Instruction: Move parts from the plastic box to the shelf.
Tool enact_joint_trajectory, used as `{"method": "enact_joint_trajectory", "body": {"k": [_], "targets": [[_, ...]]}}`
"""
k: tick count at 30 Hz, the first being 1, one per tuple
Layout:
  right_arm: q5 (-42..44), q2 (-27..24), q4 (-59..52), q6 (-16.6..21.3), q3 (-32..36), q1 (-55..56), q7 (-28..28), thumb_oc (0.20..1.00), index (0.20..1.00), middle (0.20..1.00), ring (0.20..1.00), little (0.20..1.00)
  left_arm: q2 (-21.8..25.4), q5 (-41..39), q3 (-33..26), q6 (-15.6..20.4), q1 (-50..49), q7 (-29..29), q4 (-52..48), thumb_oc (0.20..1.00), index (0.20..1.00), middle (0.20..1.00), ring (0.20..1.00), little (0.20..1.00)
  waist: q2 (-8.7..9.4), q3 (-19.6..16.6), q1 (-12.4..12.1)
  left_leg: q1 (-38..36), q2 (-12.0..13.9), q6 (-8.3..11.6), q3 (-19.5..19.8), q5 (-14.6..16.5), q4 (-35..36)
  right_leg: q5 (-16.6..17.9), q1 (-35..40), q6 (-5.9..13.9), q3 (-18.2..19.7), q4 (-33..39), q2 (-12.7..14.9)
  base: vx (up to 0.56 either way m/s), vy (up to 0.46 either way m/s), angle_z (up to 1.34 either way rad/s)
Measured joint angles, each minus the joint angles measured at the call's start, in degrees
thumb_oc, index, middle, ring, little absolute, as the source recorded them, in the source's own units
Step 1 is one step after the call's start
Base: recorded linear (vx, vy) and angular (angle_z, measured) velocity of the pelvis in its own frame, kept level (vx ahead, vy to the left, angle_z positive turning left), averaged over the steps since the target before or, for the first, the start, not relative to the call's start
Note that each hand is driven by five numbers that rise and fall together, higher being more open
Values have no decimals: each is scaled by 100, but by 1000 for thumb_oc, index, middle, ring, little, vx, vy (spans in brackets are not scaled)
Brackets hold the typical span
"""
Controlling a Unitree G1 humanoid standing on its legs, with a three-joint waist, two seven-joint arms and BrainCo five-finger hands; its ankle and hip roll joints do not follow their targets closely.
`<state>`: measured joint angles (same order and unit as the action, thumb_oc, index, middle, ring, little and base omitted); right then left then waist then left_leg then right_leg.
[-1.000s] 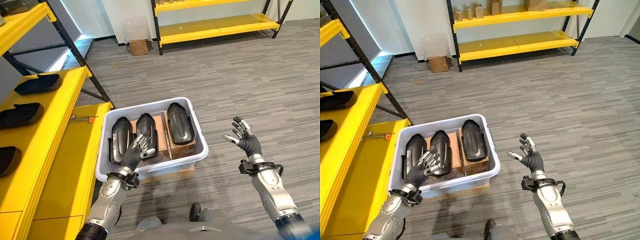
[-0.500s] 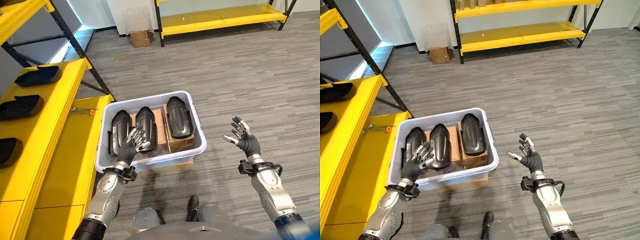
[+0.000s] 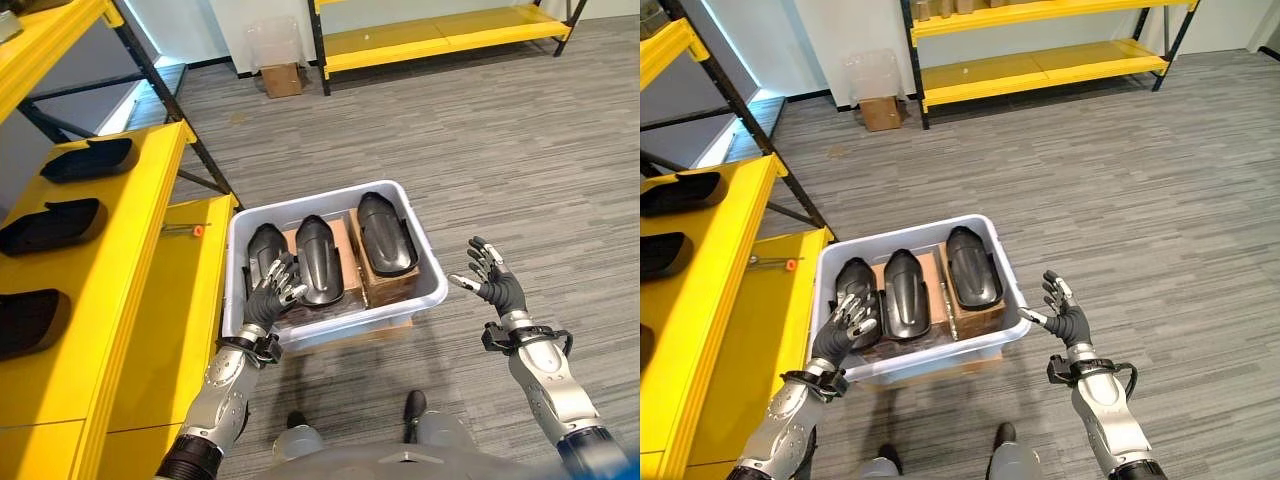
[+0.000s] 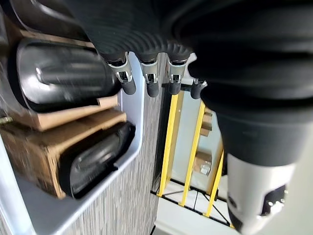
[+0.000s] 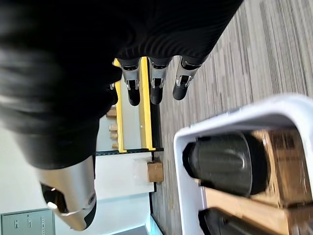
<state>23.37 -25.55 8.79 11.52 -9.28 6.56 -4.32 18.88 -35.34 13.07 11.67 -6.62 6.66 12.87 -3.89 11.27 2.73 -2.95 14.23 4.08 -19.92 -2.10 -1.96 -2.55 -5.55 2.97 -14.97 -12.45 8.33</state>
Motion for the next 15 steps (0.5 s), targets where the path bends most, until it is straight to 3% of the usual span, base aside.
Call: {"method": "enact_joint_trajectory", "body": {"k": [1,2,3,4,5,7,10,12,15], "targets": [[-36,-43,-65,41,399,519,72,1000,1000,1000,1000,1000,-66,8,159,71,137,115,544,1000,1000,1000,1000,1000,104,-53,-84,188,-221,-309,-277,370,-562,-131,142,36,-357,-10,389,23,74,153],[21,588,-27,-69,1567,1084,-109,1000,1000,1000,1000,1000,-155,2,170,-70,-32,111,894,1000,1000,1000,1000,1000,435,31,152,-54,-813,-766,-933,746,-707,15,664,290,-442,159,862,21,67,100],[125,444,-49,-59,1544,1276,-312,1000,1000,1000,1000,1000,-14,-5,215,-82,-496,69,635,1000,1000,1000,1000,1000,437,-134,216,-108,-1039,-545,-653,958,-592,-17,618,354,-125,271,762,16,46,1],[119,69,-71,-69,1051,1084,-288,1000,1000,1000,1000,1000,204,0,188,-97,-750,59,388,1000,1000,1000,1000,1000,322,-163,79,-49,-854,-333,-603,747,-467,85,494,371,186,311,515,17,23,-77],[113,69,-227,-68,665,1033,-238,1000,1000,1000,1000,1000,334,0,129,-124,-723,48,334,1000,1000,1000,1000,1000,342,-216,89,42,-845,-328,-637,750,-400,73,437,395,344,326,482,23,-11,-64],[106,566,-462,-54,9,802,-139,1000,1000,1000,1000,1000,765,-3,-1,-112,-475,43,-150,1000,1000,1000,1000,1000,1052,-407,60,-10,-1043,-465,-610,334,-67,386,936,430,389,1026,679,27,-58,14],[101,673,-447,-45,-66,492,-144,1000,1000,1000,1000,1000,733,-2,29,-119,-315,44,-248,1000,1000,1000,1000,1000,1037,-388,35,-61,-1051,-415,-590,244,146,525,1035,457,311,1330,648,26,-45,8],[65,643,-443,-45,-45,405,-200,1000,1000,1000,1000,1000,714,-2,23,-130,-320,43,-272,1000,1000,1000,1000,1000,946,-324,-33,-203,-1026,-250,-572,117,360,482,1202,538,310,1515,550,44,-41,0],[2,393,-442,-48,-42,385,-268,1000,1000,1000,1000,1000,526,0,33,-147,-340,44,-371,1000,1000,1000,1000,1000,607,-151,-19,-263,-879,-148,-480,-67,540,445,1247,469,255,1599,338,45,-29,7]]}}
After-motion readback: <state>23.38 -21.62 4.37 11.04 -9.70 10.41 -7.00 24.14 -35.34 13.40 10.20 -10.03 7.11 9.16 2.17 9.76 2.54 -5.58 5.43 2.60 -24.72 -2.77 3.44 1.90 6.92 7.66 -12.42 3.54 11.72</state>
